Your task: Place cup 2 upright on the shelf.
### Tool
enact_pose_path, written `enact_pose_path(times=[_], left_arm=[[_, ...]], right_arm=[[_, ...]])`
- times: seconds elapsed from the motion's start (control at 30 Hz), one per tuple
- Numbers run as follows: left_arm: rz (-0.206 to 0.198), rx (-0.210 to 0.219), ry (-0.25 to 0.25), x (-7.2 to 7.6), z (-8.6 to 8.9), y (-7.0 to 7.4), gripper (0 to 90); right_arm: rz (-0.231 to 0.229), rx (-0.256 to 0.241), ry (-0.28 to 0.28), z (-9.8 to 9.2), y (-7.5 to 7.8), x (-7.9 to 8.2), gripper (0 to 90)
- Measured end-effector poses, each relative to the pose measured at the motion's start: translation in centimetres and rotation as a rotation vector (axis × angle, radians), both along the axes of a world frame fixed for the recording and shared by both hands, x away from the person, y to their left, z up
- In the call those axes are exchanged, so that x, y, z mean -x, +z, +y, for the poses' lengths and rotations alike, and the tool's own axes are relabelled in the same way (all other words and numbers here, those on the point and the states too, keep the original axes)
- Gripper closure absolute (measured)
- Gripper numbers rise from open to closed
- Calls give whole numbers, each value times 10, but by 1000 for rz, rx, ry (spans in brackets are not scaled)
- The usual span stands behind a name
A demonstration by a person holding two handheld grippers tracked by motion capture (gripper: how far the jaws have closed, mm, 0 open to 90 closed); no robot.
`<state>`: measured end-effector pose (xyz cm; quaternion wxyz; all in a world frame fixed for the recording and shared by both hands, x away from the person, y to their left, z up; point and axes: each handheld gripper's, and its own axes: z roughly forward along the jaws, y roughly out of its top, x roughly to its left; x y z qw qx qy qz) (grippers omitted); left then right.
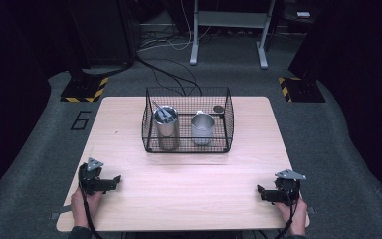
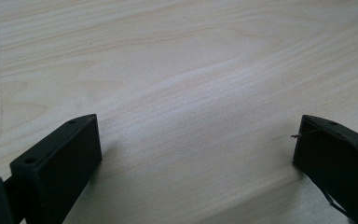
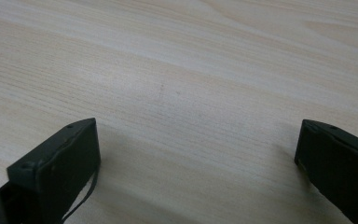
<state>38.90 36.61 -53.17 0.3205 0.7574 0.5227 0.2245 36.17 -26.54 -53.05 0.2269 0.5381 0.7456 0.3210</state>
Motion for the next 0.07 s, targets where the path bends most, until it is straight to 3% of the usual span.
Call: enact_pose_path(times=[0.07], left_arm=[[0,0,1,0,0,0,7]], right_arm=[[1,6,5,-1,0,0,0]])
